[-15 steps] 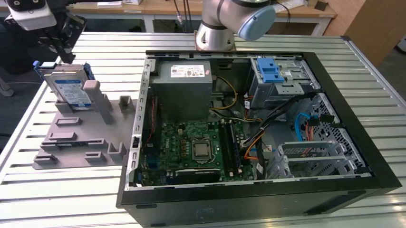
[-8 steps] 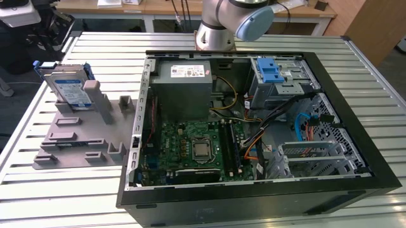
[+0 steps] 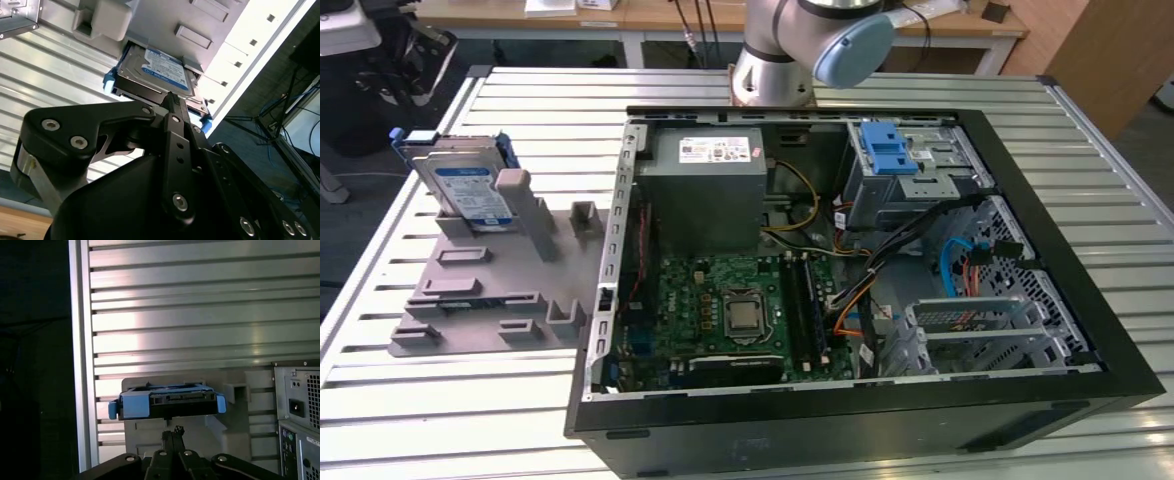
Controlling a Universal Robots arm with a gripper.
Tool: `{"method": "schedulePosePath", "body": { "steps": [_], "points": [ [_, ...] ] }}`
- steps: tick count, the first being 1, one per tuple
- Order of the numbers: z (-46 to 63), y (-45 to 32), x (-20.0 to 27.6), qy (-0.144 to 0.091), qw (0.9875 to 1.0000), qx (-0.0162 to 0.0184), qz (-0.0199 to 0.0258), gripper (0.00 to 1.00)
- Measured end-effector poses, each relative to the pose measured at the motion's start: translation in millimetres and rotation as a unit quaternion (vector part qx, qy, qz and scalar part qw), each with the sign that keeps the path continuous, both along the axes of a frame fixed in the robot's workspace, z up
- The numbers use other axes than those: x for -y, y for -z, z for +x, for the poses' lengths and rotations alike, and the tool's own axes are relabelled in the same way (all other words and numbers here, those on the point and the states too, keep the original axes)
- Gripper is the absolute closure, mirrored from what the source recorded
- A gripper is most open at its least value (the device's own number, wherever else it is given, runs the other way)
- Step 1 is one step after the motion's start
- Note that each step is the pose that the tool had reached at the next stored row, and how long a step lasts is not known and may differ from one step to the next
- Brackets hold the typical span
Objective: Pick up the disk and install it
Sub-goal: 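Reach for the disk, then pick up the disk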
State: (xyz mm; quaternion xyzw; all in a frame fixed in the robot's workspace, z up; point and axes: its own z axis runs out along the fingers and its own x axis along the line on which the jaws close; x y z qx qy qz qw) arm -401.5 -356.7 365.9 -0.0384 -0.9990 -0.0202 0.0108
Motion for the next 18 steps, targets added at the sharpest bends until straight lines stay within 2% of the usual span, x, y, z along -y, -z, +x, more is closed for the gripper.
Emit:
{"method": "schedulePosePath", "body": {
  "steps": [6, 13, 18],
  "points": [
    [-14.5, 1.3, -2.6, 0.0, 1.0, -0.0001, 0.0, 0.89],
    [-21.0, 1.7, -3.3, 0.0, 1.0, 0.0, 0.0001, 0.89],
    [-21.1, 2.4, -3.4, -0.04, 0.9992, 0.0, 0.0001, 0.89]
  ]
}}
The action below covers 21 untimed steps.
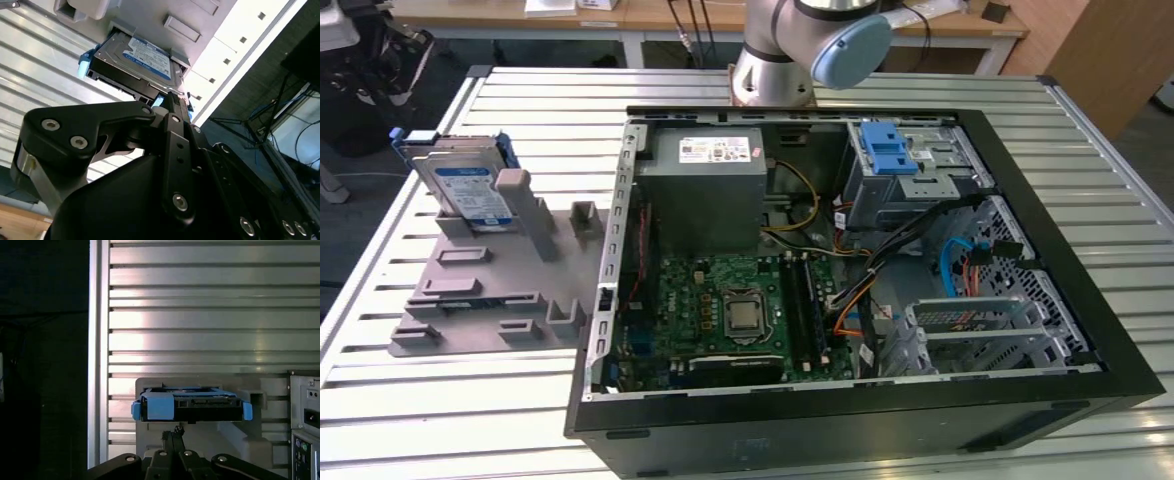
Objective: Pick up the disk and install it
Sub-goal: 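Pick up the disk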
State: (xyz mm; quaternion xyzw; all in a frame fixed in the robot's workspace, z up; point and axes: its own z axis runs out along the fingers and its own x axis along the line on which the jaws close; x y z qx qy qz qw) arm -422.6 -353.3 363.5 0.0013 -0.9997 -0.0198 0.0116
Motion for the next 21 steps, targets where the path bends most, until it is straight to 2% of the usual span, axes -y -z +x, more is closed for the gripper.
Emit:
{"method": "schedulePosePath", "body": {
  "steps": [5, 10, 12, 14, 16, 18, 21],
  "points": [
    [0.0, 0.8, 0.0, -0.045, 0.999, 0.0, 0.0, 0.89],
    [0.0, 1.8, 0.0, -0.091, 0.9959, 0.0, 0.0, 0.89],
    [0.0, 2.1, 0.0, -0.108, 0.9941, 0.0, 0.0, 0.89],
    [-0.1, 2.2, 0.0, -0.13, 0.9915, 0.0, 0.0, 0.89],
    [0.0, 2.3, 0.0, -0.142, 0.9898, 0.0, -0.0001, 0.89],
    [0.0, 2.4, 0.0, -0.16, 0.9871, 0.0, -0.0001, 0.89],
    [0.0, 2.5, 0.0, -0.187, 0.9823, 0.0, -0.0001, 0.89]
  ]
}}
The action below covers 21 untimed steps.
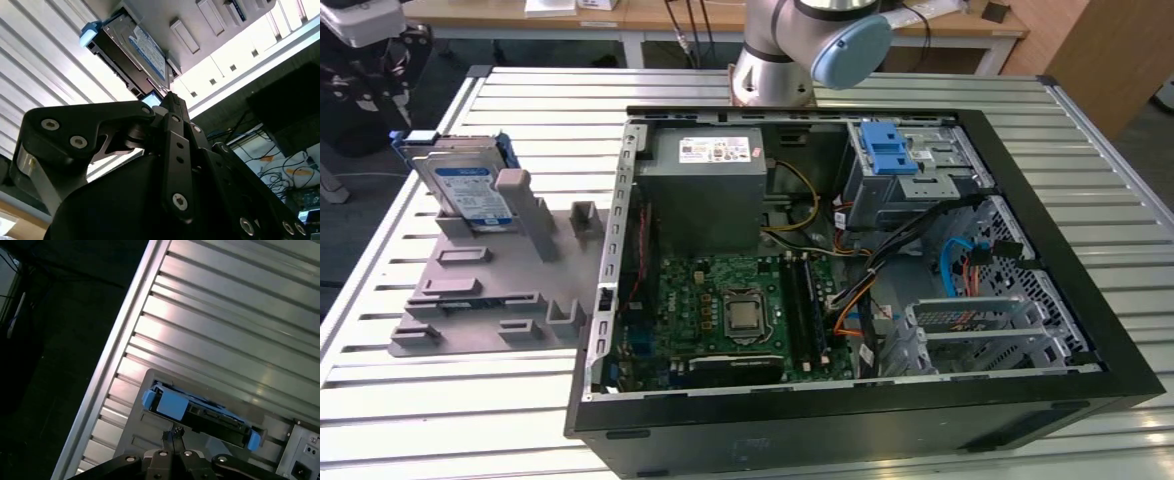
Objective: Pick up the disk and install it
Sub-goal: 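Pick up the disk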
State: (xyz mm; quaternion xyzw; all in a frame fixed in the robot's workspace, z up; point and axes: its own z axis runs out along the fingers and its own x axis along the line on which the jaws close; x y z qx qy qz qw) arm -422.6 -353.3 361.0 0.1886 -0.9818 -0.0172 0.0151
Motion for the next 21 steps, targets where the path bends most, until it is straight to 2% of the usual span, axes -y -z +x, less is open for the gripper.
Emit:
{"method": "schedulePosePath", "body": {
  "steps": [6, 9, 12, 16, 21],
  "points": [
    [0.0, 0.4, 0.0, -0.042, 0.9991, 0.001, -0.0002, 0.89],
    [0.0, 0.5, 0.1, -0.063, 0.998, 0.0017, -0.0001, 0.89],
    [0.0, 0.8, 0.1, -0.085, 0.9963, 0.0018, -0.0001, 0.89],
    [0.0, 1.6, 0.0, -0.119, 0.9928, 0.0017, 0.0003, 0.89],
    [0.0, 2.3, 0.1, -0.164, 0.9864, 0.0025, 0.0002, 0.89]
  ]
}}
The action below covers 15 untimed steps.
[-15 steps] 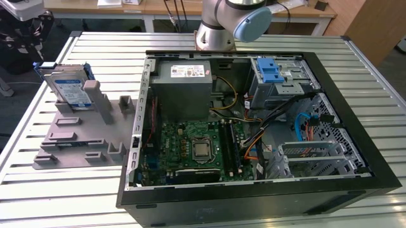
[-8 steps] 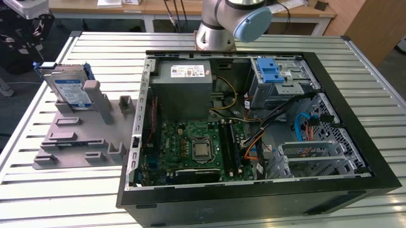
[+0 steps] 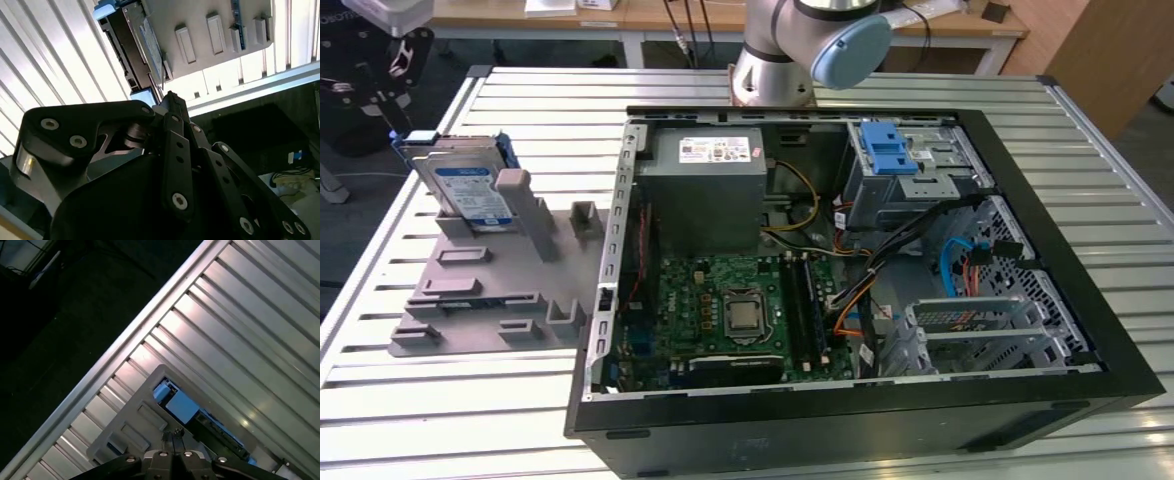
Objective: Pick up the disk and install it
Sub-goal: 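Pick up the disk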
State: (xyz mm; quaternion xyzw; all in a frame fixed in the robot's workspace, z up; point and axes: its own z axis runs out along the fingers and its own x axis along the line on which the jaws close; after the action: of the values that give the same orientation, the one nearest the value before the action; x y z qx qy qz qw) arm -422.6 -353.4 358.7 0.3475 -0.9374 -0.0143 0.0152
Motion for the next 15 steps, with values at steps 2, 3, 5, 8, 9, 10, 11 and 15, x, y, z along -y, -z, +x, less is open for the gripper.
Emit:
{"method": "schedulePosePath", "body": {
  "steps": [2, 3, 5, 8, 9, 10, 11, 15],
  "points": [
    [0.0, 0.2, 0.0, -0.018, 0.9998, 0.0003, 0.0, 0.89],
    [0.0, 0.4, 0.0, -0.027, 0.9996, 0.0005, 0.0, 0.89],
    [0.0, 0.6, 0.0, -0.044, 0.999, 0.0005, 0.0, 0.89],
    [0.0, 0.9, 0.0, -0.072, 0.9974, 0.0008, 0.0, 0.89],
    [0.0, 0.9, 0.0, -0.081, 0.9967, 0.0009, 0.0, 0.89],
    [0.0, 0.9, 0.0, -0.089, 0.996, 0.0011, 0.0, 0.89],
    [0.0, 1.0, 0.0, -0.097, 0.9953, 0.0014, 0.0, 0.89],
    [0.0, 1.0, 0.0, -0.118, 0.993, 0.0035, -0.0002, 0.89]
  ]
}}
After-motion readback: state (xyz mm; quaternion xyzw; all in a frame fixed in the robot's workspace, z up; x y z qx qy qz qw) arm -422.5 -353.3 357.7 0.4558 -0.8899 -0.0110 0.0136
